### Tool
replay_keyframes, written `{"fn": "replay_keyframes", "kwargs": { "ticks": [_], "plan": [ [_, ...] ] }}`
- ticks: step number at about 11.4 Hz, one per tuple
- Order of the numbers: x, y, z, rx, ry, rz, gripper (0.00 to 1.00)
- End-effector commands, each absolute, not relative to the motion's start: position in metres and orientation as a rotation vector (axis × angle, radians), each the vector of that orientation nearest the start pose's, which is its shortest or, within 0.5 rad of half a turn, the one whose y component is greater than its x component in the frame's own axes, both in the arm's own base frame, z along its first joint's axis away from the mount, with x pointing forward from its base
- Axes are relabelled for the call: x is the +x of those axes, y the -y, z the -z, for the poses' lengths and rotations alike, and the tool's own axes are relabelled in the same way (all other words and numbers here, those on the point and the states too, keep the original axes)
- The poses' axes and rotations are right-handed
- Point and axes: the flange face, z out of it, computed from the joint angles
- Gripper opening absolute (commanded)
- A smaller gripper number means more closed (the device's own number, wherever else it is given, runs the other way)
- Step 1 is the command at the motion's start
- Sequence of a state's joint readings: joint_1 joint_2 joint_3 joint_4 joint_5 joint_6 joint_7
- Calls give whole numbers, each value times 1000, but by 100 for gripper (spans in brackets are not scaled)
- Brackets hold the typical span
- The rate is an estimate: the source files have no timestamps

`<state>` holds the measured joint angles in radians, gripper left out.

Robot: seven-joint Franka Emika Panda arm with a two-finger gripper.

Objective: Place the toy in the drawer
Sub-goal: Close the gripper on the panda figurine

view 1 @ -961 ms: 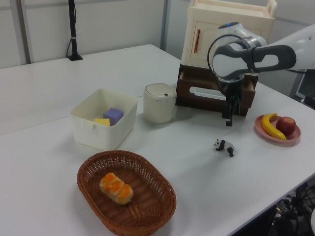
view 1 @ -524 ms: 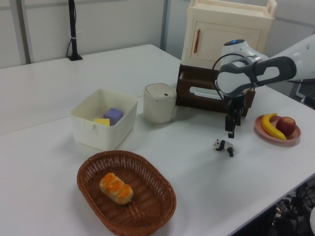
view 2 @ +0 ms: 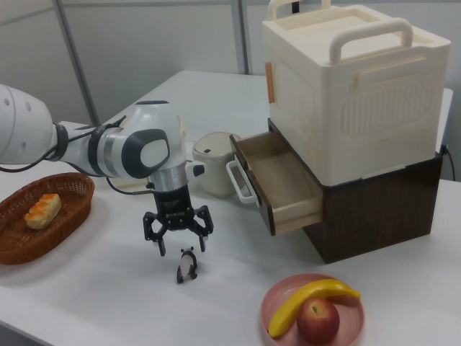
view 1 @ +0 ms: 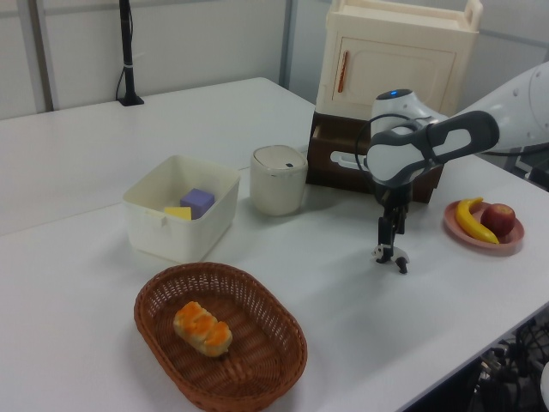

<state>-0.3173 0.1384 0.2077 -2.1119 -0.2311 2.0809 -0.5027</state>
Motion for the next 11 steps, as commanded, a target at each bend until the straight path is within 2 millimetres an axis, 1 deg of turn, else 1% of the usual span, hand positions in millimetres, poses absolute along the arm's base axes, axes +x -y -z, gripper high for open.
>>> {"fn": "replay_keyframes", "kwargs": {
  "ticks": [1, 6, 7, 8, 9, 10, 11],
  "plan": [
    [542, 66, -327, -3137, 830, -330, 100],
    [542, 68, -308, -3129, 861, -392, 100],
    [543, 68, -308, -3130, 859, -389, 82],
    [547, 69, -312, -3137, 851, -372, 50],
    [547, 70, -312, -3137, 847, -372, 32],
    [547, 71, -313, -3137, 846, -370, 18],
    [548, 71, -309, -3132, 846, -380, 15]
  ]
}}
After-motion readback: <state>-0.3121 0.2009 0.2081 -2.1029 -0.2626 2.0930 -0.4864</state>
